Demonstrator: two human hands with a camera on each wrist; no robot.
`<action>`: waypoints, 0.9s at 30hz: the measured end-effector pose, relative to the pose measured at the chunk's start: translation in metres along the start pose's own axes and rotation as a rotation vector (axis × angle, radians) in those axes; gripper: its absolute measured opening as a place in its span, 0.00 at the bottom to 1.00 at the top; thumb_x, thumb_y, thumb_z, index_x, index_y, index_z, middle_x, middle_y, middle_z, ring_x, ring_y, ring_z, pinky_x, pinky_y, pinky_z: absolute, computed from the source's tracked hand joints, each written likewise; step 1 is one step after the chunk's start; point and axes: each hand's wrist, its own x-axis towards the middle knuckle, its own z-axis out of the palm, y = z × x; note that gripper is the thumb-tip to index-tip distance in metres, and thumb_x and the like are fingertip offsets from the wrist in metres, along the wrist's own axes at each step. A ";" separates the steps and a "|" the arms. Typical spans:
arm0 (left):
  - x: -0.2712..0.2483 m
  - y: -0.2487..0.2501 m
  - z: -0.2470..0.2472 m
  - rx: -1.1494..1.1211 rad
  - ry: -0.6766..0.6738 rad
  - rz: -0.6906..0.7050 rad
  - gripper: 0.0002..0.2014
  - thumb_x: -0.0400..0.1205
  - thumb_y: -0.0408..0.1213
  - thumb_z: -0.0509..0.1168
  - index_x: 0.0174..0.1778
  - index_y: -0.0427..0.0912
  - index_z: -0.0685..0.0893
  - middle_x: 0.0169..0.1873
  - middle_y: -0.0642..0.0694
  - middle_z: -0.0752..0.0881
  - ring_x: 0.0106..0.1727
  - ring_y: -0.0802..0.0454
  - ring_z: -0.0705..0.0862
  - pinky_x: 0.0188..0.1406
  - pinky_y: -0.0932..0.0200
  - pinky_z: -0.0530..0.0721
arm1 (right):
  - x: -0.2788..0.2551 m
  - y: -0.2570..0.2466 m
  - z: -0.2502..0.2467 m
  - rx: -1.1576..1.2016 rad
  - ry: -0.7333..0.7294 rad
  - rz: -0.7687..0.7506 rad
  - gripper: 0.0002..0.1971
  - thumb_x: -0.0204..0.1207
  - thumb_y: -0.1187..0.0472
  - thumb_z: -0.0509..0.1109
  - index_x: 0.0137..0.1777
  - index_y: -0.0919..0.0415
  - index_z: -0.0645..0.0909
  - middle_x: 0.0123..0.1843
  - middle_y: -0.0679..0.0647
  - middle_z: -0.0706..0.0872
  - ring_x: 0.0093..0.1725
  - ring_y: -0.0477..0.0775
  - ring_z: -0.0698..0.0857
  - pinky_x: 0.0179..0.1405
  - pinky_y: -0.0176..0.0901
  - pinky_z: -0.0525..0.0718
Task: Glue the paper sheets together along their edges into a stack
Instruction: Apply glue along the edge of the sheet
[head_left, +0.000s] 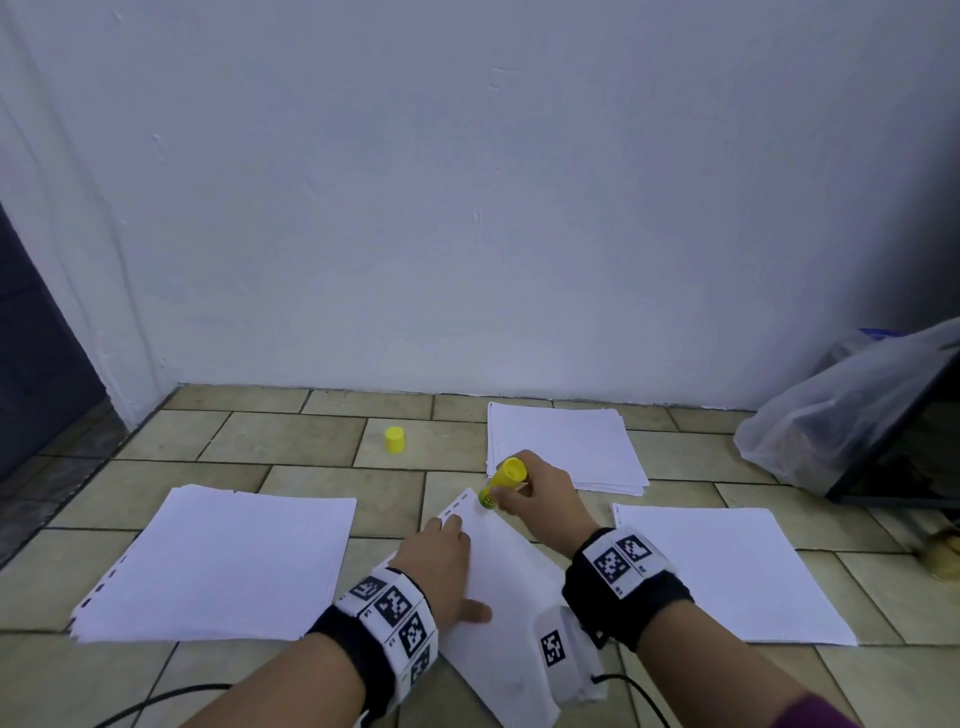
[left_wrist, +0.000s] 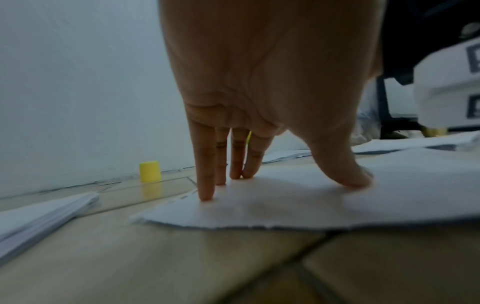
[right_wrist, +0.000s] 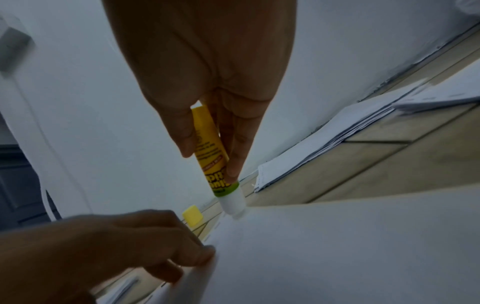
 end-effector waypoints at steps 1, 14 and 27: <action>0.000 -0.002 -0.002 -0.002 -0.009 0.005 0.39 0.75 0.65 0.66 0.72 0.38 0.70 0.70 0.42 0.69 0.70 0.45 0.69 0.66 0.49 0.75 | 0.001 -0.002 0.003 -0.010 -0.014 -0.013 0.08 0.75 0.62 0.71 0.52 0.59 0.78 0.47 0.57 0.86 0.47 0.59 0.86 0.43 0.40 0.80; 0.001 -0.011 -0.004 0.050 -0.001 0.085 0.41 0.73 0.65 0.69 0.73 0.39 0.69 0.70 0.43 0.70 0.69 0.45 0.70 0.69 0.50 0.73 | -0.013 -0.004 -0.041 -0.348 -0.315 -0.082 0.11 0.76 0.60 0.71 0.57 0.56 0.79 0.47 0.54 0.84 0.41 0.49 0.80 0.41 0.37 0.78; 0.009 -0.032 -0.007 0.158 -0.045 0.177 0.26 0.83 0.26 0.59 0.78 0.40 0.67 0.72 0.43 0.67 0.71 0.45 0.72 0.66 0.51 0.75 | -0.060 0.031 -0.092 -0.489 -0.482 -0.146 0.10 0.75 0.51 0.72 0.55 0.44 0.78 0.49 0.49 0.86 0.49 0.49 0.83 0.50 0.44 0.85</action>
